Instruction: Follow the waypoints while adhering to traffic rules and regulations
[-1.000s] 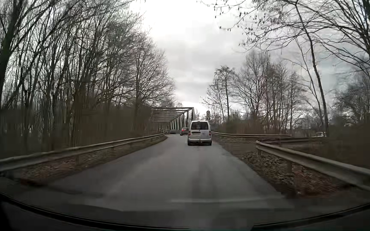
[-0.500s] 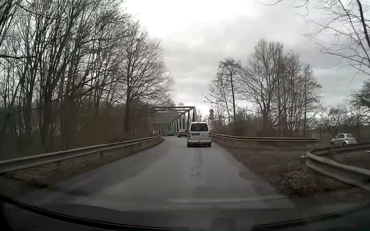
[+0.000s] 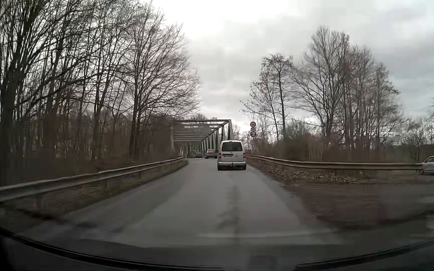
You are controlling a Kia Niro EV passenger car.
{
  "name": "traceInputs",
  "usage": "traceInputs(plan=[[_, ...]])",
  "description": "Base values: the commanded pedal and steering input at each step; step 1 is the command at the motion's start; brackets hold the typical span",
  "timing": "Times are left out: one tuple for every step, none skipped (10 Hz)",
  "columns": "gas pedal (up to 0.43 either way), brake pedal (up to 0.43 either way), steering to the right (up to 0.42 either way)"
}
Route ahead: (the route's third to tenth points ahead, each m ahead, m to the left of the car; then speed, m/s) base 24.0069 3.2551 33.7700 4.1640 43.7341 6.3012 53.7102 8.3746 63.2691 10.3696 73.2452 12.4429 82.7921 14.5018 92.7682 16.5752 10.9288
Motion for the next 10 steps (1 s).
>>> traceInputs(plan=[[0.098,0.0,-0.01],[0.098,0.0,-0.01],[0.098,0.0,-0.011],[0.098,0.0,-0.011],[0.098,0.0,-0.01],[0.098,0.0,-0.01],[0.098,0.0,-0.013],[0.098,0.0,-0.016],[0.098,0.0,-0.016],[0.098,0.0,-0.016]])
